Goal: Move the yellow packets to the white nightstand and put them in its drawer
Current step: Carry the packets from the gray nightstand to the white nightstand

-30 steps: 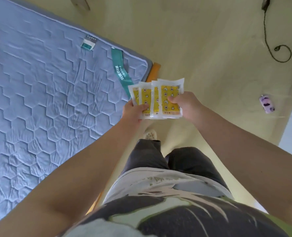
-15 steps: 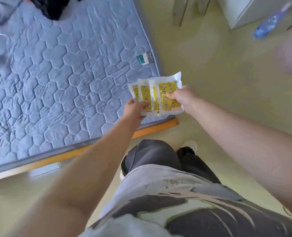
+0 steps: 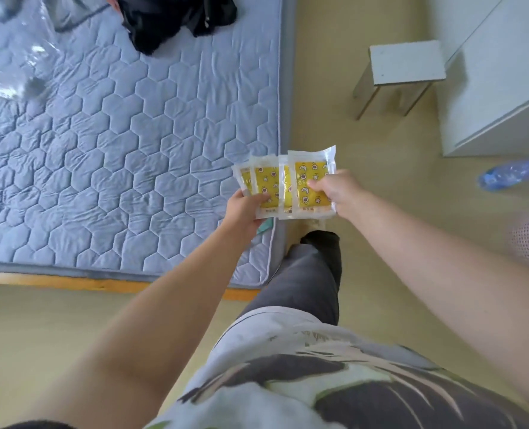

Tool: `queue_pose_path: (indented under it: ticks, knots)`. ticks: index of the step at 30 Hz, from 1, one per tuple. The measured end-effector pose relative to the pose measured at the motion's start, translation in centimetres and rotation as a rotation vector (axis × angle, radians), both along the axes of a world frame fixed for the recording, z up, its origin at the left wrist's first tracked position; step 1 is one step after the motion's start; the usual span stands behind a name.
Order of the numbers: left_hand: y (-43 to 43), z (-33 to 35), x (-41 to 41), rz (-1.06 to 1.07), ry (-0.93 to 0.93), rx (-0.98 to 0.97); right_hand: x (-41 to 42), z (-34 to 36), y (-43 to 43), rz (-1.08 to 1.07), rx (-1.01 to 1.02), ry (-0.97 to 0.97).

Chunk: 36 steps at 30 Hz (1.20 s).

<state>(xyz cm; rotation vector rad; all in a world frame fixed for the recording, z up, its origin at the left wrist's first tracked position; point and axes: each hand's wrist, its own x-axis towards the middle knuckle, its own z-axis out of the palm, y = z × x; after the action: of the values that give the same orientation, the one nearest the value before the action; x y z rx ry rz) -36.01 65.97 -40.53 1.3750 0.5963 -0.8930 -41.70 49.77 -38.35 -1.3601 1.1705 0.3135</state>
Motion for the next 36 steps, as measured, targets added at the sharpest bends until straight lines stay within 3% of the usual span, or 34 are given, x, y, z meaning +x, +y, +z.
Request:
queue_pose_path:
  ticks: [9, 28, 36]
  knots:
    - [-18.5, 3.4, 15.9, -0.007, -0.083, -0.034, 16.6, 3.9, -19.2, 0.053, -0.096, -0.064]
    - [-54.5, 6.4, 48.6, 0.015, -0.12, -0.067, 48.8, 6.8, -55.0, -0.055, 0.008, -0.163]
    - [-65.4, 7.0, 64.7, -0.065, -0.157, -0.079, 63.6, 6.2, -65.2, -0.098, 0.045, -0.184]
